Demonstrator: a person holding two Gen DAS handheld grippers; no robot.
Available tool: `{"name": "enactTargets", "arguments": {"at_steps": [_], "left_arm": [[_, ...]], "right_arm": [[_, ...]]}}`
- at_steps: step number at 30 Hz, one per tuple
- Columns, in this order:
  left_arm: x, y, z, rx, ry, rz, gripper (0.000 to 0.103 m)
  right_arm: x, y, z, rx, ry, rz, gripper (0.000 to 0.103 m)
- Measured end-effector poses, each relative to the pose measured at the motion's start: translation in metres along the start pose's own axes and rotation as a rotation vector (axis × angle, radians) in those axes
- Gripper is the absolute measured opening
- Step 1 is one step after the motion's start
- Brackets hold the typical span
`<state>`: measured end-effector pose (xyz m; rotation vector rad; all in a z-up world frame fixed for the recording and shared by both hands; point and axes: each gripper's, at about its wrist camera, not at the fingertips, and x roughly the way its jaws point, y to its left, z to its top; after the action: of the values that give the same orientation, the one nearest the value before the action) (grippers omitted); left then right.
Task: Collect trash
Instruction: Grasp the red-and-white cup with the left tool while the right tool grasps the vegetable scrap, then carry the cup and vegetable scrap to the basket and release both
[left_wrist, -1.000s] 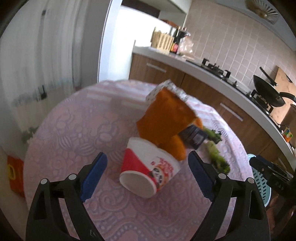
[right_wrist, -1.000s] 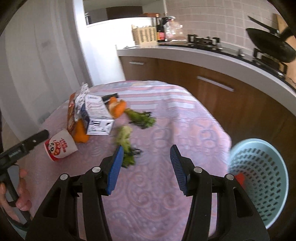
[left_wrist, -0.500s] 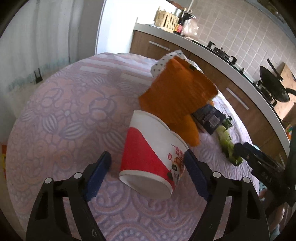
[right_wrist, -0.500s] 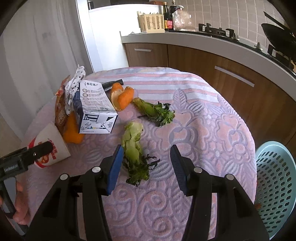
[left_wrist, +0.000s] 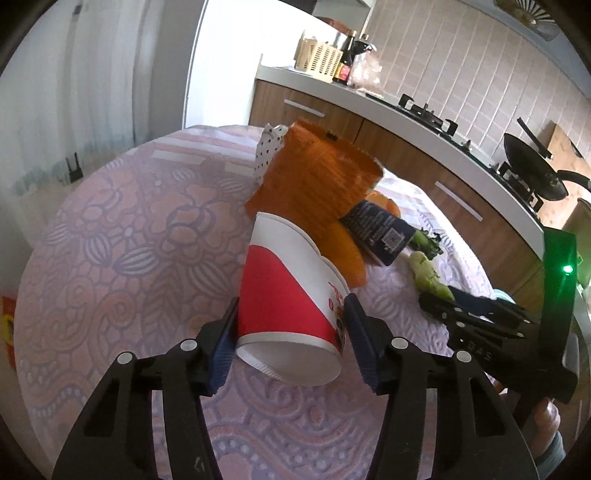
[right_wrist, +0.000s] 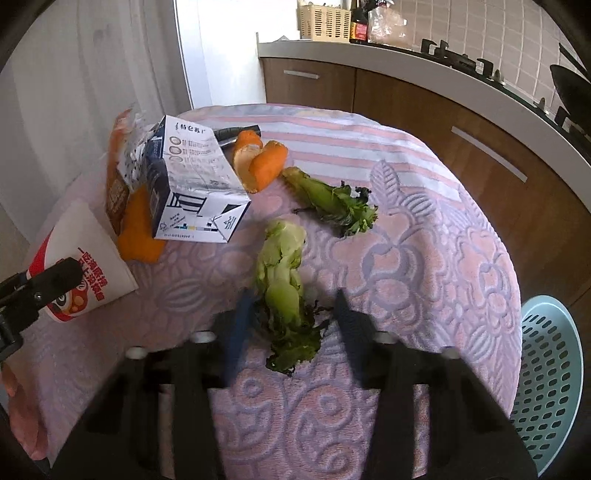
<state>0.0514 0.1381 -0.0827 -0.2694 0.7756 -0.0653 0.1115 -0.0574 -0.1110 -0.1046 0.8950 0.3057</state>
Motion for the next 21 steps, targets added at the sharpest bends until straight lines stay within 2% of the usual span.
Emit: {"name": "enactTargets", "arguments": {"at_steps": [3,6,12,21], "left_arm": [[-0.007,-0.004,-0.001,-0.002,-0.015,-0.008,0.053],[-0.018,-0.012,-0.002,0.002,-0.043,-0.026,0.053],[-0.043,-0.037,-0.002,0.043,-0.107,-0.079,0.053],[-0.058,-0.100,-0.003,0.133,-0.149,-0.157,0.053]], "right_arm": [[-0.006,0.002,-0.003,-0.012,-0.026,0.015,0.017],[-0.021,0.001,-0.008,-0.015,-0.082,0.025,0.017],[-0.058,-0.018,-0.017,0.033,-0.133,0.043,0.017],[-0.124,-0.064,-0.032,0.086,-0.238,-0.070,0.017]]}}
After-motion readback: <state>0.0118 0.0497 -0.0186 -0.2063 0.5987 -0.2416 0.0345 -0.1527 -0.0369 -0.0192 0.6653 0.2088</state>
